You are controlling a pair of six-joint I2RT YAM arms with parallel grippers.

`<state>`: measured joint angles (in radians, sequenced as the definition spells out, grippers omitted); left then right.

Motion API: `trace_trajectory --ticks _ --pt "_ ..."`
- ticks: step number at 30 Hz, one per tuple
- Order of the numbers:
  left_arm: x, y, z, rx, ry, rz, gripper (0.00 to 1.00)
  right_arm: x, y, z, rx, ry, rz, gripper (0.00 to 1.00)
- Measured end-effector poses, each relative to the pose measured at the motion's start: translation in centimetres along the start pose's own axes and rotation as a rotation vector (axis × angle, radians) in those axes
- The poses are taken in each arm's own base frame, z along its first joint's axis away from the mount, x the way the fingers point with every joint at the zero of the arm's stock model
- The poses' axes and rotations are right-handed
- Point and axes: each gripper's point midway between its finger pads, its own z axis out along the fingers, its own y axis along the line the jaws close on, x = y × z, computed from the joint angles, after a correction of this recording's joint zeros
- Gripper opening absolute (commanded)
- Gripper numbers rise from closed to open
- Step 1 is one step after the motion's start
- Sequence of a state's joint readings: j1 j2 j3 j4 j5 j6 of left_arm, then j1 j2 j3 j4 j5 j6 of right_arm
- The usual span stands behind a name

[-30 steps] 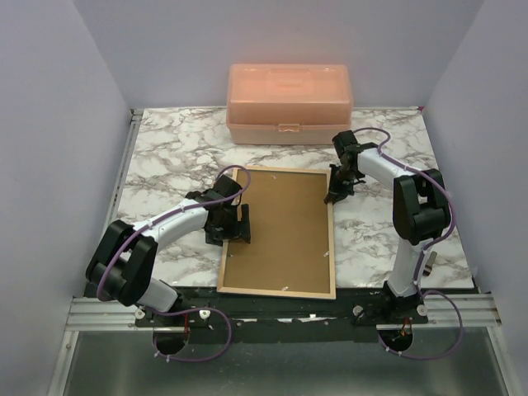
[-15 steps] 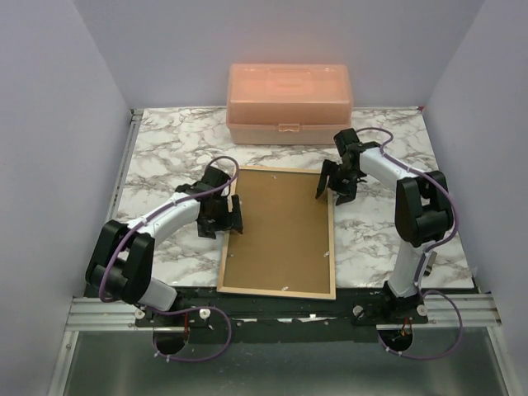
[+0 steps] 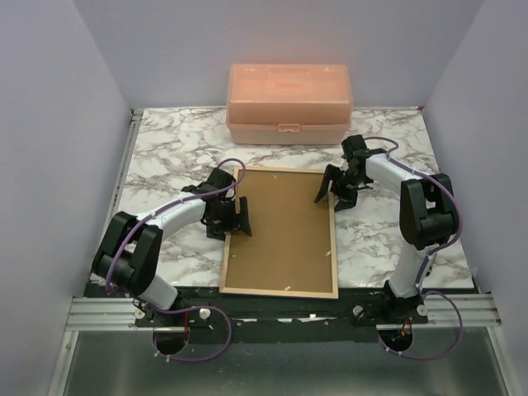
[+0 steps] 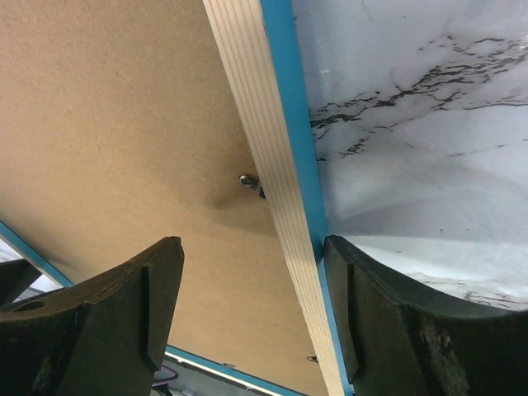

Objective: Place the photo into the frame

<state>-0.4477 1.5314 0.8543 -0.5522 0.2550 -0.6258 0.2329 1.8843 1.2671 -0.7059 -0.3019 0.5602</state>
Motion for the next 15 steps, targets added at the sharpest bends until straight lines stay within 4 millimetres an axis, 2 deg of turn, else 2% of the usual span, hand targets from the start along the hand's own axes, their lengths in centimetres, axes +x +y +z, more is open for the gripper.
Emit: trace_trajectory --ticks 7,11,15 --pt "1.9 -1.5 0.2 0.034 0.013 0.036 0.84 -0.3 -0.8 -0.6 -0.003 -0.020 0.001 0.75" --pt "3.7 -2.4 0.4 0.047 0.039 0.051 0.88 -0.1 -1.5 -0.9 0.014 -0.029 -0.007 0.76" --pt "4.0 -2.6 0.3 0.054 0.040 0.033 0.92 0.4 -2.0 -1.1 0.024 -0.029 -0.010 0.76"
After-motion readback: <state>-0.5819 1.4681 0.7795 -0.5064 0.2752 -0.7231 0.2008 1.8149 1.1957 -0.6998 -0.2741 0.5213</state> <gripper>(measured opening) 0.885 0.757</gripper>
